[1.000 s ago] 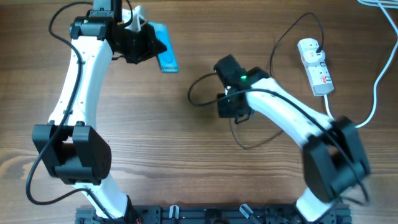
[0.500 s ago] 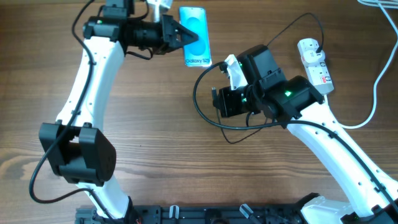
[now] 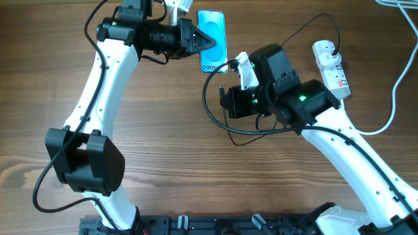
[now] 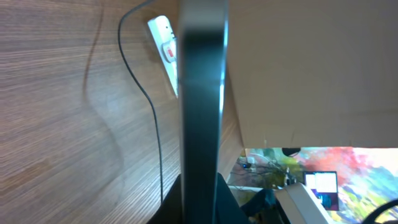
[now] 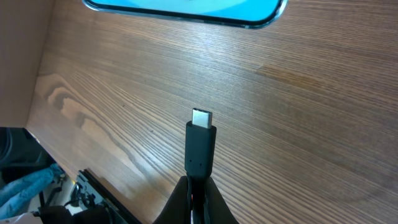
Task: Plug charger to phone and switch on socket
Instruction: 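Align the plug under the phone's port held by the left gripper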
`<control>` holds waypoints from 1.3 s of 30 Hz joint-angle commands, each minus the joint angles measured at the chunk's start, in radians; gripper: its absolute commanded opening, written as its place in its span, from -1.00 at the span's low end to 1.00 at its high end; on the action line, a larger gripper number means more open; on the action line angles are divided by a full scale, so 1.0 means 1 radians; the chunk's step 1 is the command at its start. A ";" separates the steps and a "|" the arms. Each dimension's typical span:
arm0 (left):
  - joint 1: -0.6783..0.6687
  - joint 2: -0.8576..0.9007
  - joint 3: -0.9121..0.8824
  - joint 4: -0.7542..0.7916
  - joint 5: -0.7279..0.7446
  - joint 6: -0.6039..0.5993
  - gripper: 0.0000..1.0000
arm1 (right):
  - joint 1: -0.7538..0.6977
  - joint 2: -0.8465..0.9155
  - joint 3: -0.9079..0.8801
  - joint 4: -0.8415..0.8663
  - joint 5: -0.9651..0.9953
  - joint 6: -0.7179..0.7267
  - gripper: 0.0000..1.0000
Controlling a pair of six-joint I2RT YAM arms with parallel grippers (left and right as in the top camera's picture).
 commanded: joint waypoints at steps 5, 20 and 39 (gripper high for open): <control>-0.055 0.001 0.006 0.003 0.005 0.002 -0.92 | 0.005 0.005 0.011 0.032 -0.017 0.016 -0.91; -0.025 0.001 0.006 0.005 0.010 0.002 -0.92 | 0.005 0.003 0.011 0.062 0.022 0.040 -0.91; -0.021 0.001 0.006 -0.001 0.081 0.003 -0.92 | 0.005 0.000 0.011 0.085 0.014 0.041 -0.91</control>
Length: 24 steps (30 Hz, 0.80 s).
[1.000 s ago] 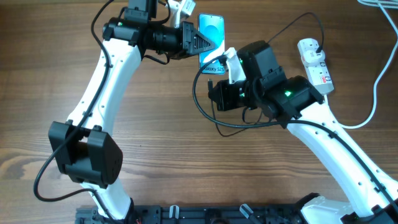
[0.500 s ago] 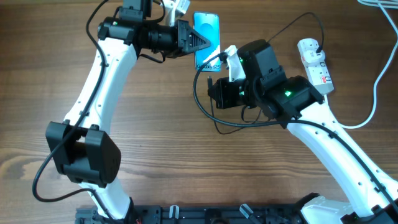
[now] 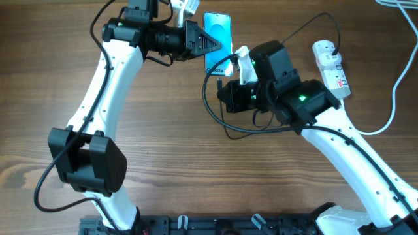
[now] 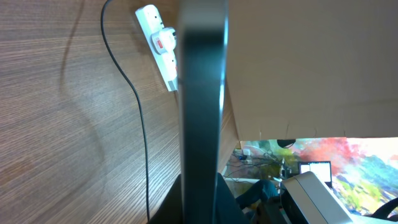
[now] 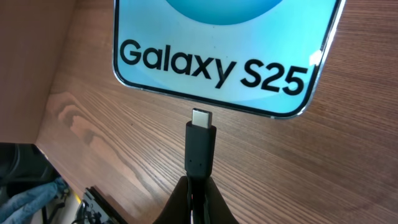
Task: Plug charger to phone and switch on socket
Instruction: 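Align the plug under the phone's port held by the left gripper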
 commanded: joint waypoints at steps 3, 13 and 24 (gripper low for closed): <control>0.004 0.001 0.006 0.003 0.054 0.006 -0.92 | 0.005 0.000 0.011 0.013 0.005 0.003 -0.91; 0.004 0.001 0.006 0.003 0.053 0.029 -0.92 | 0.002 0.000 0.011 0.021 0.007 0.001 -0.91; 0.004 0.001 0.006 0.003 0.072 0.029 -0.92 | -0.006 0.000 0.011 0.027 0.016 0.000 -0.91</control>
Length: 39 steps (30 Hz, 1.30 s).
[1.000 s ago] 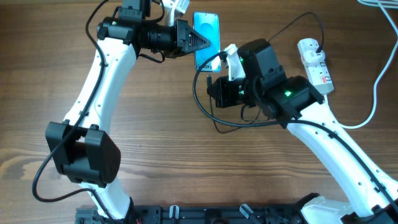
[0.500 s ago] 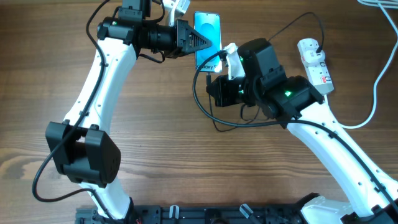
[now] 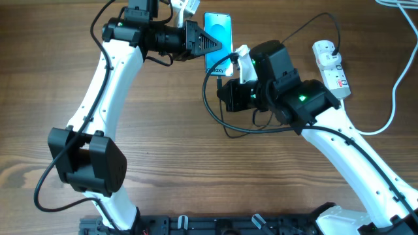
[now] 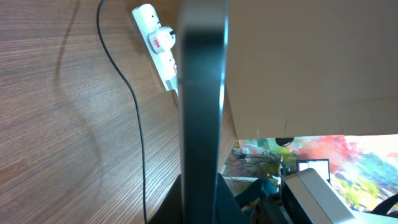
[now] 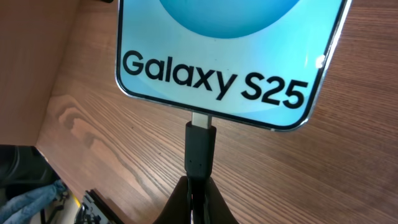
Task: Plug charger to phone and switch on socket
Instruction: 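Align the plug under the phone's port held by the left gripper, then push the plug up into the phone's port with the right gripper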
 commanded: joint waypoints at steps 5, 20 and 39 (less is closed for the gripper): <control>0.004 0.001 0.006 0.003 0.059 0.024 -0.92 | -0.006 0.000 0.011 0.024 0.013 0.001 -0.91; 0.004 0.001 0.006 0.002 0.074 0.054 -0.92 | -0.036 0.000 0.011 0.031 -0.003 0.004 -0.91; -0.001 0.001 0.006 -0.112 0.142 0.103 -0.92 | -0.036 0.000 0.011 0.144 0.010 0.030 -0.91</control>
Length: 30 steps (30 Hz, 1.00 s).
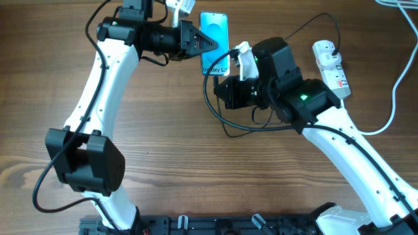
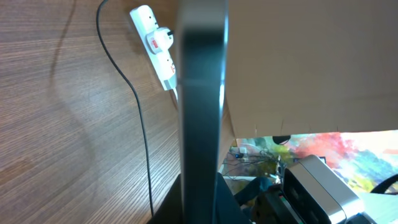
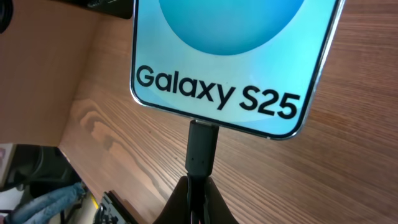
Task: Plug charger to phone and switch on socket
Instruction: 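Push the plug up into the phone's port with the right gripper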
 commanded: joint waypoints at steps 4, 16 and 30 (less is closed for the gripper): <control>-0.024 0.001 -0.002 -0.102 0.109 0.051 -0.92 | -0.019 0.000 0.014 0.108 0.106 0.003 -0.91; -0.024 0.001 -0.002 -0.100 0.081 0.054 -0.92 | -0.019 0.000 0.014 0.109 0.106 0.003 -0.53; -0.011 0.025 -0.003 -0.159 -0.240 0.050 -0.92 | -0.020 -0.022 0.014 -0.230 0.227 0.087 0.43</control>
